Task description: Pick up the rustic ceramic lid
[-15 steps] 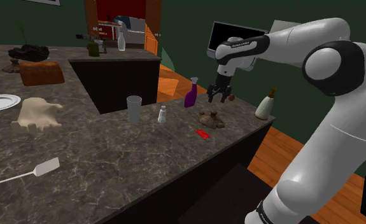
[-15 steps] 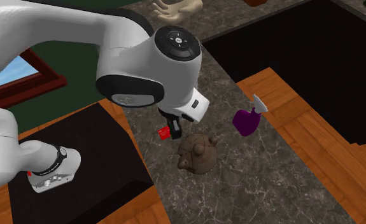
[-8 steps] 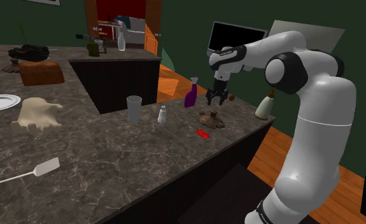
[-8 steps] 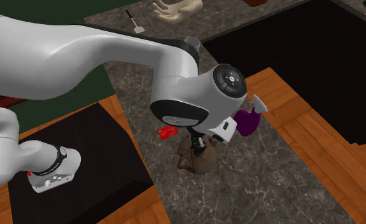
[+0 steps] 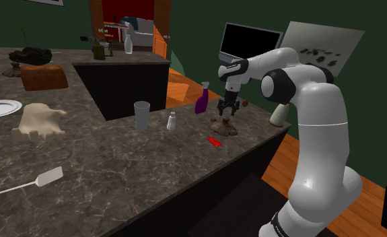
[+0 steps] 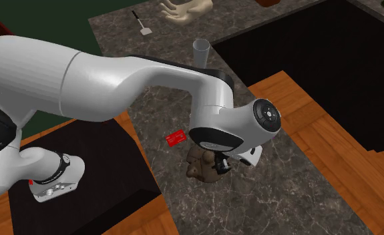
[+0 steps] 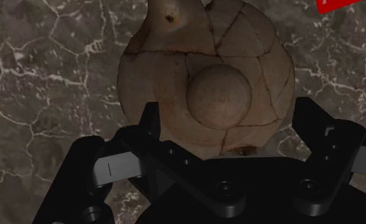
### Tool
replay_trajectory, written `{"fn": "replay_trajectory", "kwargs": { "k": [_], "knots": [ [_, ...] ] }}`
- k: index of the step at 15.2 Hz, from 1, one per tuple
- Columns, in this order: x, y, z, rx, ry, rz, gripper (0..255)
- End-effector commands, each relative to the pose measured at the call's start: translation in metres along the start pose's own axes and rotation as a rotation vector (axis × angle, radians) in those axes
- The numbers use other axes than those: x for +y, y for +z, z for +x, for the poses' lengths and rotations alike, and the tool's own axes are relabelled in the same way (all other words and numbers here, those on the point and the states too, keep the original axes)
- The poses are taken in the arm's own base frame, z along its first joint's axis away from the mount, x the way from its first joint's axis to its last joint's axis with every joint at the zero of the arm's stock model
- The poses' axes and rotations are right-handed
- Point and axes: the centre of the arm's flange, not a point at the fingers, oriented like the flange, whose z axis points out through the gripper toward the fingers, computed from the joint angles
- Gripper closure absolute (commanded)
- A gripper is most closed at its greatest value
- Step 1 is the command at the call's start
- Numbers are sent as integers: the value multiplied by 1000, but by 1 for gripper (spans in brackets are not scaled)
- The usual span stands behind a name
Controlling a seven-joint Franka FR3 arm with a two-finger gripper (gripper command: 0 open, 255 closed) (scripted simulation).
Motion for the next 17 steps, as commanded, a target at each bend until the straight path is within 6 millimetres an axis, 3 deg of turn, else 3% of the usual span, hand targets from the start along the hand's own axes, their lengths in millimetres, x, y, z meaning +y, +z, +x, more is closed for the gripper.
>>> {"fn": "replay_trajectory", "kwargs": {
  "k": [1,6,7,17],
  "knots": [
    [1,9,4,0,0,0,0],
    [2,28,8,0,0,0,0],
    [3,27,8,0,0,0,255],
    [2,22,7,0,0,0,255]
  ]
}}
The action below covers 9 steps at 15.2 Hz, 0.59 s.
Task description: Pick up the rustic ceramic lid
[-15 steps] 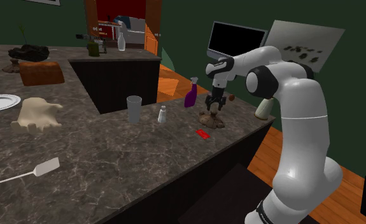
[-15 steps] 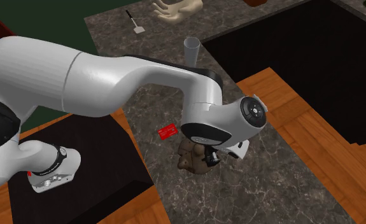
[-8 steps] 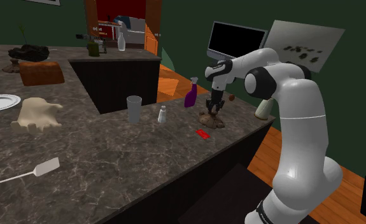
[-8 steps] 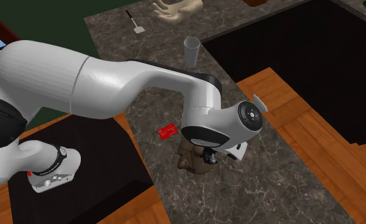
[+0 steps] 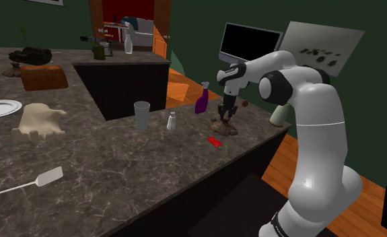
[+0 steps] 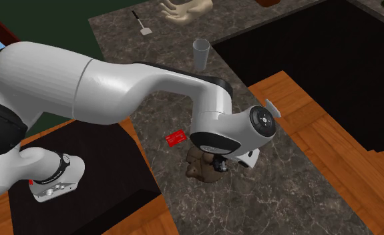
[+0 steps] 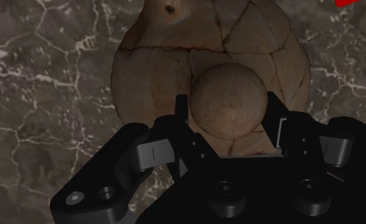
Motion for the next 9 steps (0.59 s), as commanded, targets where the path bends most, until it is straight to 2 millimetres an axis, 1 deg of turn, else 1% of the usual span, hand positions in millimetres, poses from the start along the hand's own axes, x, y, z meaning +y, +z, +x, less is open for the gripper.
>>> {"fn": "replay_trajectory", "kwargs": {
  "k": [1,9],
  "knots": [
    [-1,-7,-2,-1,0,0,255],
    [-4,-49,-10,-1,0,0,255]
  ]
}}
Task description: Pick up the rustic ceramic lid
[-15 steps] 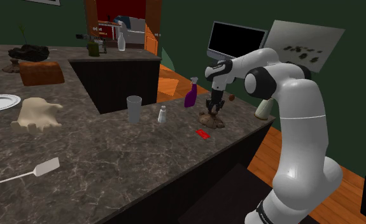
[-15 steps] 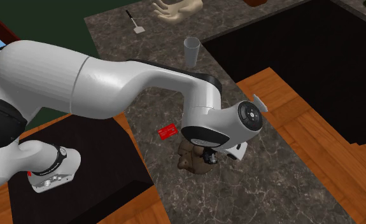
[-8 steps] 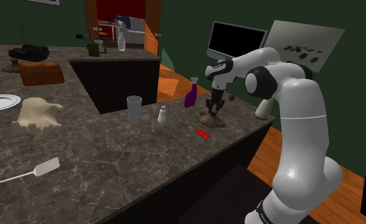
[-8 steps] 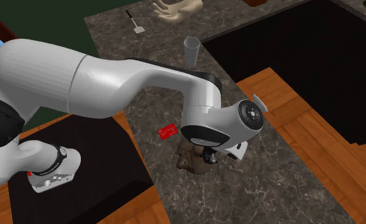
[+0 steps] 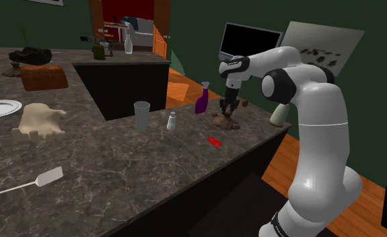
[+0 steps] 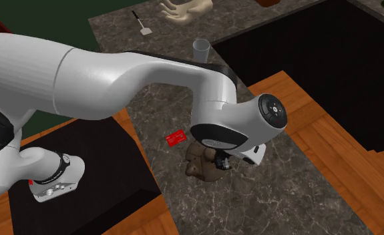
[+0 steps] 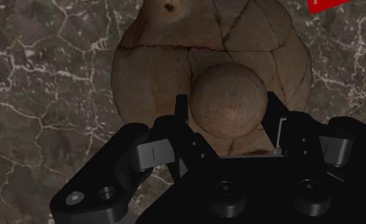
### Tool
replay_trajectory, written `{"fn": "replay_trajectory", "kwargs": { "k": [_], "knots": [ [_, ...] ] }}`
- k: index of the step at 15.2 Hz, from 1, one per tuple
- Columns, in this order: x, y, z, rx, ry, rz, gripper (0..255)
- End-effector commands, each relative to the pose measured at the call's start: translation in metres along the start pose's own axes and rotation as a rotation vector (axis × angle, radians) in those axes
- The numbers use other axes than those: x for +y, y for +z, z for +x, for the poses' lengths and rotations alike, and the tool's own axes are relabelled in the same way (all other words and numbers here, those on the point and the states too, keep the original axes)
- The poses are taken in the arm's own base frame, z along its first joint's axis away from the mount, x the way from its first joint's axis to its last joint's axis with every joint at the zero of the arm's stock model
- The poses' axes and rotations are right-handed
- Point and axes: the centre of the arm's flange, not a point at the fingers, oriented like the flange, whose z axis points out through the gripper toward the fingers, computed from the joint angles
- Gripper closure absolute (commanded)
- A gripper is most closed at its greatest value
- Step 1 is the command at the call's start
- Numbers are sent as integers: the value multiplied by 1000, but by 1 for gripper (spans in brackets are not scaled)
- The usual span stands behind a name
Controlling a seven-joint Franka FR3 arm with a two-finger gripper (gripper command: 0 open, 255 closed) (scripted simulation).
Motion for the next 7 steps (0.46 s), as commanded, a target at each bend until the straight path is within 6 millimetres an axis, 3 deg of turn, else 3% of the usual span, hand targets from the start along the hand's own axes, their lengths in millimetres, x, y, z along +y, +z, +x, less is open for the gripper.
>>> {"fn": "replay_trajectory", "kwargs": {
  "k": [1,5,7],
  "knots": [
    [-1,-11,-3,0,0,0,255],
    [-3,-31,-8,0,0,0,255],
    [-3,-32,-8,0,0,0,255]
  ]
}}
